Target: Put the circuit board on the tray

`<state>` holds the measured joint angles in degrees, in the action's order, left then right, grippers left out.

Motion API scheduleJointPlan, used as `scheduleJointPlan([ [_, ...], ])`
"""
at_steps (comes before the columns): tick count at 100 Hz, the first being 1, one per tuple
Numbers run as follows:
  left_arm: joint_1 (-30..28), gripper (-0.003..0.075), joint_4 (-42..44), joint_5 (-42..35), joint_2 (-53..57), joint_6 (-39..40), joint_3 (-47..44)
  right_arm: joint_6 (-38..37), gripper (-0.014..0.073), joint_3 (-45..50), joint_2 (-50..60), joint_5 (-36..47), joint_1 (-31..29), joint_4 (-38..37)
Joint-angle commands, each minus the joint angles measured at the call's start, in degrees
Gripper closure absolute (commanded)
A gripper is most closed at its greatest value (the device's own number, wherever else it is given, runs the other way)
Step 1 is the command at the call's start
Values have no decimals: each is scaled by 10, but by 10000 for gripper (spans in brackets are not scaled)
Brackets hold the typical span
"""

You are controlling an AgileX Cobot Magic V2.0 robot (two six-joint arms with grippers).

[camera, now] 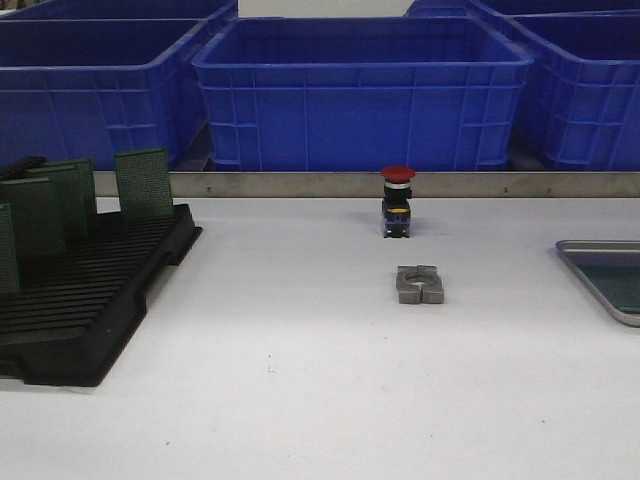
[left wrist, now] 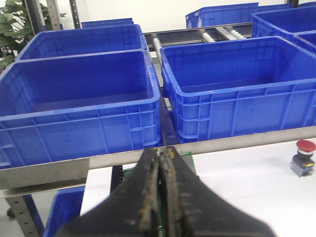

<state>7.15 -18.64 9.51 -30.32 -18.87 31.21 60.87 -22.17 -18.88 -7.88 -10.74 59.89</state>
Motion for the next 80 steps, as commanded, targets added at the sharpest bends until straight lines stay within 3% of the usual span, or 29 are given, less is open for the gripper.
scheduleJointPlan([
  [1, -2, 739, 108, -49, 3, 106, 13, 3, 662, -16, -3, 26, 1, 10],
  [7, -2, 739, 203, -50, 11, 207, 7, 3, 662, -16, -3, 26, 1, 10],
  [11, -2, 739, 228, -50, 19, 232, -1, 3, 662, -16, -3, 26, 1, 10],
  [46, -22, 739, 229, -155, 137, 234, -173, 3, 662, -16, -3, 25, 1, 10],
  [80, -42, 739, 229, -160, 276, 234, -304, 3, 662, -16, -3, 25, 1, 10],
])
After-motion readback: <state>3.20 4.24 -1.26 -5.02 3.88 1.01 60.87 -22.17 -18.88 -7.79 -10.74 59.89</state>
